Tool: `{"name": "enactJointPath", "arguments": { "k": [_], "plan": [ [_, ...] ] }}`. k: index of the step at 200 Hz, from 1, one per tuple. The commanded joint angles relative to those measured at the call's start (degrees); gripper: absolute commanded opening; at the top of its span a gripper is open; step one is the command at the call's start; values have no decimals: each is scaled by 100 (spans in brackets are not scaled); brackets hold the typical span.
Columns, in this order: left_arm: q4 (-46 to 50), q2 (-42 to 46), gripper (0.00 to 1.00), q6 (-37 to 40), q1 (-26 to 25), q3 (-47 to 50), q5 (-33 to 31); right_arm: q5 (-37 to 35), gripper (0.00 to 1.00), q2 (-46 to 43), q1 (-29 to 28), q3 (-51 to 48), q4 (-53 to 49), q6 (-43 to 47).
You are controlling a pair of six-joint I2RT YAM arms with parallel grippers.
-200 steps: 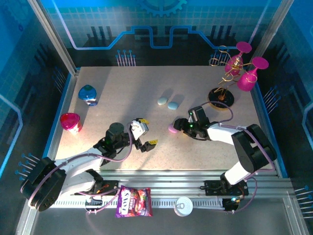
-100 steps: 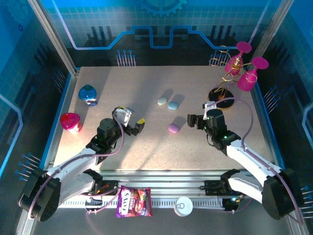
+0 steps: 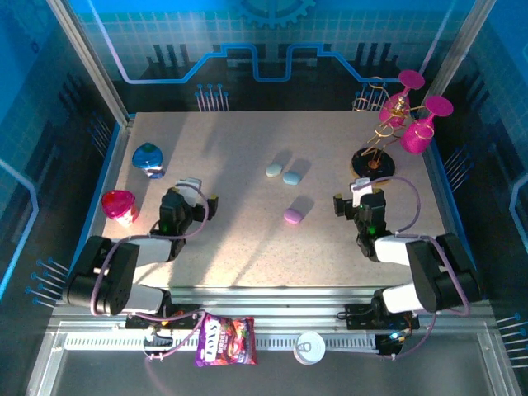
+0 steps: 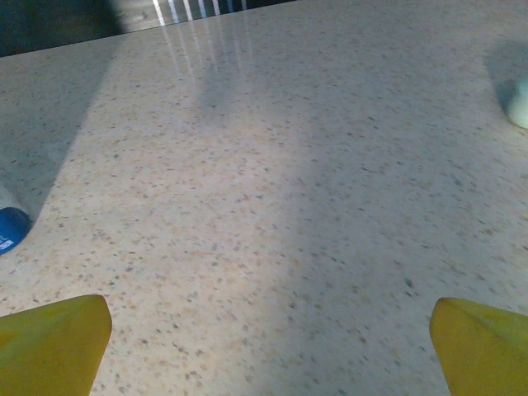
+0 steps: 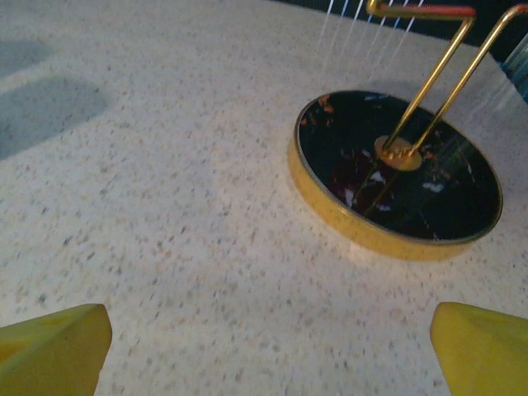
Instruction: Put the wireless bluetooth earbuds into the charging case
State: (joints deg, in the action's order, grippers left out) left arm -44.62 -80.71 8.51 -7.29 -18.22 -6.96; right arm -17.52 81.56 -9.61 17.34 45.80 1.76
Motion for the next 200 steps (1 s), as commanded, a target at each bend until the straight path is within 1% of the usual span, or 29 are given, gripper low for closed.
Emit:
{"name": "enactJointPath", "arguments": {
  "k": [1,12,23,29,38,49,61,200],
  "plan": [
    [-439,-287,99,-450,456,-317,612,620,100,512,283,61,1332,18],
    [-528,-420,99,-643,665,-347,829,714,100,753,313,67,1633,26],
    [-750,-719,99,-740,777,-347,874,880,100,618,394,166,1170,-46],
    [-1065,-910,99,-801,811,-351,783,953,100,648,428,180,1206,-70],
    [-516,-734,99,-896,849,-440,745,917,100,676,494,219,1140,-152],
    [-877,-840,99,-886,843,-366,706,903,100,657,589,286,1008,-291],
    [-788,-810,99,-886,843,-394,672,854,100,634,661,348,831,-395],
    [-779,-816,99,-871,828,-402,666,811,100,668,618,393,808,-361]
  ]
}}
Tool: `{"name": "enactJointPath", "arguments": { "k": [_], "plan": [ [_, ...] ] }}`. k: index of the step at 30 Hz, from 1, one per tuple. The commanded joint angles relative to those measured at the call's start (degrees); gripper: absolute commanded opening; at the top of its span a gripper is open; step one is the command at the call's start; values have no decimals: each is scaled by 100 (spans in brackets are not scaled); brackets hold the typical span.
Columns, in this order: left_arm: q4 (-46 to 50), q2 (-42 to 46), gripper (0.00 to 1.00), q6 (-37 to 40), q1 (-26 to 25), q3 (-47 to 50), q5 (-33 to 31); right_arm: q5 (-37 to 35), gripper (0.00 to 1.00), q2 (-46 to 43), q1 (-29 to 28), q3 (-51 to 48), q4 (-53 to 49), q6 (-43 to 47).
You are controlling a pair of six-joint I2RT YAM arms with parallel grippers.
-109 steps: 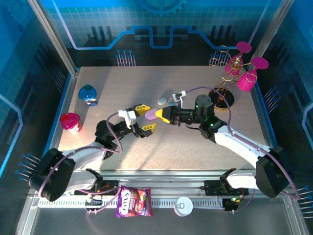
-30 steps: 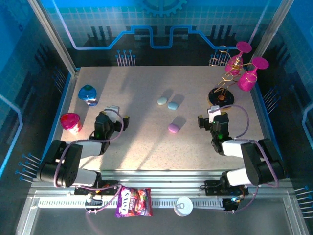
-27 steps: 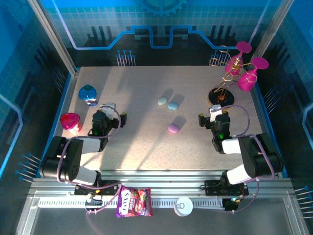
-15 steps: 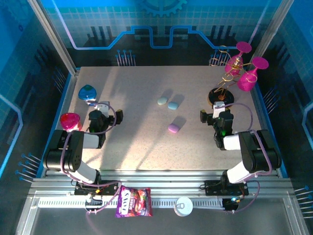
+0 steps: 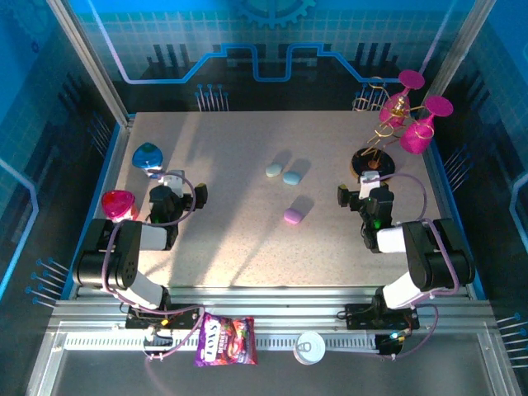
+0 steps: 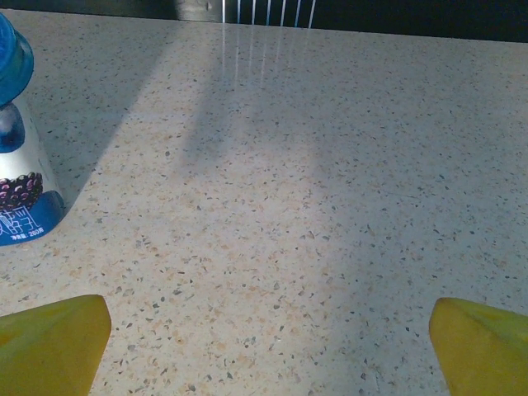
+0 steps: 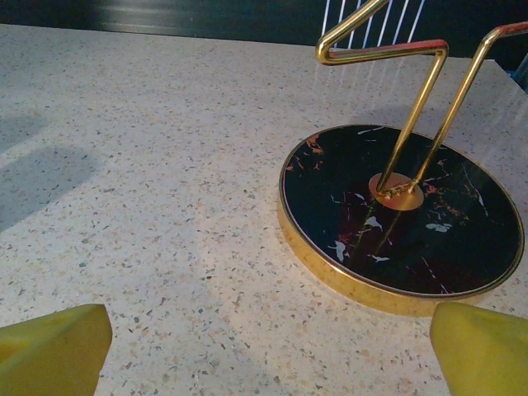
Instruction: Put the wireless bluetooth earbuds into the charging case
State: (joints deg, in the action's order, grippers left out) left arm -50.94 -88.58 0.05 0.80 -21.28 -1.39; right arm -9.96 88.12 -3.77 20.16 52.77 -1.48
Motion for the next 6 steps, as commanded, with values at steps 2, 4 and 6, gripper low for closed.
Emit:
{"name": "enactJointPath", "arguments": {
  "k": [2,4,6],
  "plan": [
    [-145,-29,99,-21,27,-94,104,50,100,13,36,109,119,-35],
    [-153,-33,99,-23,21,-90,104,53,100,13,33,108,115,-36],
    [-173,-29,99,-26,26,-85,117,45,100,4,34,79,164,-37]
  ]
}}
